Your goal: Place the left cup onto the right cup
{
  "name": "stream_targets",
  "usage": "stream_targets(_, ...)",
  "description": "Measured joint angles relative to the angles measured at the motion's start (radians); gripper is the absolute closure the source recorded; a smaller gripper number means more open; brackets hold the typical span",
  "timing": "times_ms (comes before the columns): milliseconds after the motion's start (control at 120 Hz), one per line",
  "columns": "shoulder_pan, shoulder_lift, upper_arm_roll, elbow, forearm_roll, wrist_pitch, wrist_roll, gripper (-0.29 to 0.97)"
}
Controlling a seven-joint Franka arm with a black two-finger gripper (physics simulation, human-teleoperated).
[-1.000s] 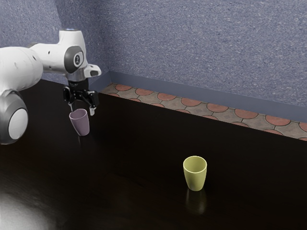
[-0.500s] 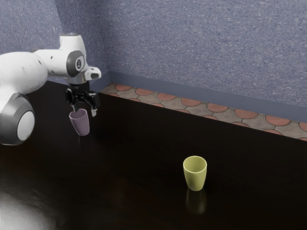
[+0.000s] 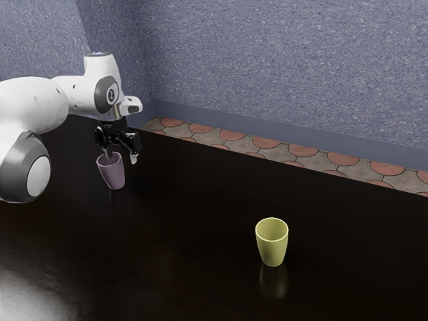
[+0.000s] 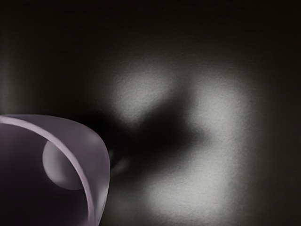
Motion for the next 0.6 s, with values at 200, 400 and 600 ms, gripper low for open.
stream_targets(200, 0.007, 0.003, 0.0, -0.002, 0.0, 0.009, 0.004, 0.0)
stream_targets(400, 0.013, 0.008, -0.007, -0.013, 0.0, 0.024, 0.007, 0.0)
stream_targets(600, 0.015, 0.018, -0.013, -0.018, 0.0, 0.031, 0.007, 0.0)
